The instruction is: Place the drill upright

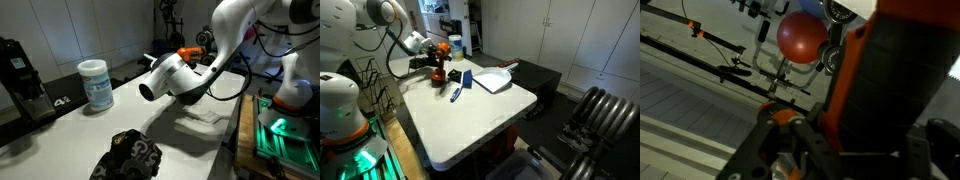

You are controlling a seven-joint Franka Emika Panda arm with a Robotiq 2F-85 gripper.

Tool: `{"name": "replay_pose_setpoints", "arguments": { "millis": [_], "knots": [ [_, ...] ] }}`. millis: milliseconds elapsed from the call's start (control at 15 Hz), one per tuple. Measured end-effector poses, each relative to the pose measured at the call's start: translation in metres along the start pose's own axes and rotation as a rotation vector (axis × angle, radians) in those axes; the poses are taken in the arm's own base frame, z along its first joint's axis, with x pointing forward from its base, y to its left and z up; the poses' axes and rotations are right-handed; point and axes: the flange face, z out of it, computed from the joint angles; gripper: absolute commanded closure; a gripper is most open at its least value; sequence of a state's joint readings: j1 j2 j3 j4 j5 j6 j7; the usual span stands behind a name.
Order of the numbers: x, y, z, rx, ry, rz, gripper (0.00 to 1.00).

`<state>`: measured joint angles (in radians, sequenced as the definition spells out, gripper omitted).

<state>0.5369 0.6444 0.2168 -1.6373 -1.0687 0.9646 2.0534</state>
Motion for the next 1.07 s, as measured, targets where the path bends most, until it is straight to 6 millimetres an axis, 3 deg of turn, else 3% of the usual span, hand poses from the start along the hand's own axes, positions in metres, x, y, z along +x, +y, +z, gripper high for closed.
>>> {"name": "replay_pose_setpoints", "arguments": {
  "millis": [533, 1067],
  "knots": [
    [-0.018, 0.002, -0.019, -0.067, 0.093, 0.006, 0.9],
    [-0.024, 0.0, -0.018, -0.134, 0.116, 0.042, 0.9]
  ]
}}
